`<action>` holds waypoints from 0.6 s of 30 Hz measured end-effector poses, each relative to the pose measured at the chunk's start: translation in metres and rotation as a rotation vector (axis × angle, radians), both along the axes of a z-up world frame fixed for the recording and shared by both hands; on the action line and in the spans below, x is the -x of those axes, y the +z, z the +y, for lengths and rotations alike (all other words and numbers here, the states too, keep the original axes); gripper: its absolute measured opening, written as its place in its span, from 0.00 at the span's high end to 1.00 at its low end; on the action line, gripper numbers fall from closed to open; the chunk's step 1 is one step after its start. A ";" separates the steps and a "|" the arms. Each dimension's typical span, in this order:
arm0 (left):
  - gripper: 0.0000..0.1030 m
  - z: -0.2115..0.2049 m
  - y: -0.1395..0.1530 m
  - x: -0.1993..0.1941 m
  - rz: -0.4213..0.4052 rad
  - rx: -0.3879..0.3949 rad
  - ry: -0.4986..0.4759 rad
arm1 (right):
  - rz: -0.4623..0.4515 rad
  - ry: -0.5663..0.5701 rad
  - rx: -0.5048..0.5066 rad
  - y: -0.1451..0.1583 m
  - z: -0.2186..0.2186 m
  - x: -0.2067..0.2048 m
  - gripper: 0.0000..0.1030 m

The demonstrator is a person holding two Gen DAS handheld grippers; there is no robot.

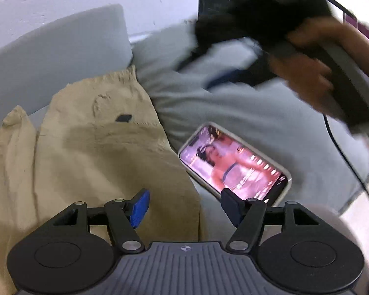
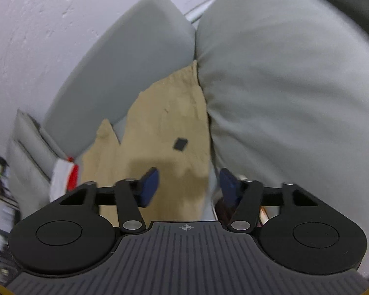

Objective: Fold clothes
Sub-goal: 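Grasp the garment's edge with the right gripper and lift it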

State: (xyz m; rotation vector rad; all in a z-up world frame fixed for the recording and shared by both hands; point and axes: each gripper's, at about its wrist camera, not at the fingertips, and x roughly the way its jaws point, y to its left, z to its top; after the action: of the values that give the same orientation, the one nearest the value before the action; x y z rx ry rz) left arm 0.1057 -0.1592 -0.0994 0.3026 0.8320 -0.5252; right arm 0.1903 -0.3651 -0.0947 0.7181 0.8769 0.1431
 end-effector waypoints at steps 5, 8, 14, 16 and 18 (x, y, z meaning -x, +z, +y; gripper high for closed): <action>0.43 -0.019 -0.030 -0.017 -0.011 -0.193 -0.033 | 0.022 -0.041 -0.080 -0.051 -0.010 -0.073 0.48; 0.65 -0.009 -0.032 -0.021 -0.027 -0.191 -0.039 | 0.037 -0.061 -0.125 -0.074 -0.010 -0.110 0.48; 0.91 0.016 -0.027 -0.042 0.038 -0.053 0.029 | 0.022 -0.066 -0.046 -0.097 0.005 -0.178 0.53; 0.92 0.024 -0.026 -0.046 0.066 0.008 0.050 | 0.010 -0.045 -0.028 -0.102 0.012 -0.194 0.53; 0.93 0.031 -0.025 -0.047 0.087 0.060 0.067 | -0.003 -0.030 -0.007 -0.107 0.019 -0.209 0.53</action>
State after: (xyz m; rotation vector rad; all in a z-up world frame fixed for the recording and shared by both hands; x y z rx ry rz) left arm 0.1526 -0.1279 -0.1244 0.1978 0.9059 -0.5026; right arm 0.3990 -0.3465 -0.2014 0.7370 0.8624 0.1203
